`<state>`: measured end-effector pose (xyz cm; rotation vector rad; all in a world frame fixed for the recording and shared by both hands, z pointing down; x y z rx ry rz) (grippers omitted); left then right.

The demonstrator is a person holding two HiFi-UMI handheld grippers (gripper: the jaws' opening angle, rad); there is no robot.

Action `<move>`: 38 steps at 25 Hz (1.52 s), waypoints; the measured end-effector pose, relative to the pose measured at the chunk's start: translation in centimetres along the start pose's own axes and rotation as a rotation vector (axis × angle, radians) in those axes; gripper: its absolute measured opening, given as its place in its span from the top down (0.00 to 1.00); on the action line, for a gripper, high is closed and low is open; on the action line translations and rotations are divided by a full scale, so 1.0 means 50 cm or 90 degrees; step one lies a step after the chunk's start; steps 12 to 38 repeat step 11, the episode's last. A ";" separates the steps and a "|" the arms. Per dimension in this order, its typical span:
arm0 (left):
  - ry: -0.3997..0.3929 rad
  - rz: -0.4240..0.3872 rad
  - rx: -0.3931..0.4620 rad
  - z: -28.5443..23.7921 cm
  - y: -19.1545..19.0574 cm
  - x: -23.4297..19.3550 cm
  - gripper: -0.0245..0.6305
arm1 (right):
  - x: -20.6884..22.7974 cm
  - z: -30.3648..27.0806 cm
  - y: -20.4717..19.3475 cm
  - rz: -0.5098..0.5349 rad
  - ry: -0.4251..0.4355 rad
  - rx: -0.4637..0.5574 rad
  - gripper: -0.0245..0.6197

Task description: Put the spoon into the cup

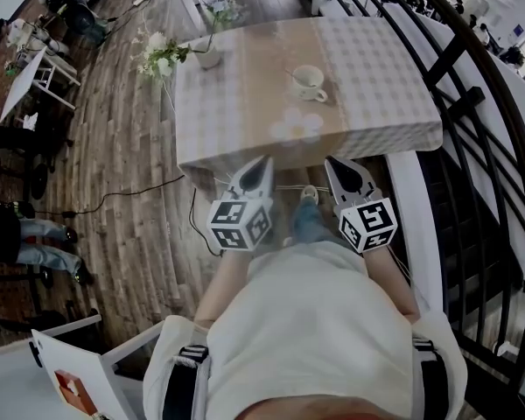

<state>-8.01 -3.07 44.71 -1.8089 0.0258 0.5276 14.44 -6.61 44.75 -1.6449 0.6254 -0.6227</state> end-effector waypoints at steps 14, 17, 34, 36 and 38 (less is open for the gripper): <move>-0.005 -0.005 -0.006 -0.011 0.001 0.002 0.96 | 0.005 -0.007 0.002 -0.004 0.002 0.003 0.96; -0.005 -0.005 -0.006 -0.011 0.001 0.002 0.96 | 0.005 -0.007 0.002 -0.004 0.002 0.003 0.96; -0.005 -0.005 -0.006 -0.011 0.001 0.002 0.96 | 0.005 -0.007 0.002 -0.004 0.002 0.003 0.96; -0.005 -0.005 -0.006 -0.011 0.001 0.002 0.96 | 0.005 -0.007 0.002 -0.004 0.002 0.003 0.96; -0.005 -0.005 -0.006 -0.011 0.001 0.002 0.96 | 0.005 -0.007 0.002 -0.004 0.002 0.003 0.96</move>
Point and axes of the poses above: the fingertips, and each gripper's own axes: z backward along the fingers, x to its right, y out of its top, the point moved 10 cm from there along z, backward along the fingers, and after that the axes turned 1 degree about x, right-handed, at the moved point
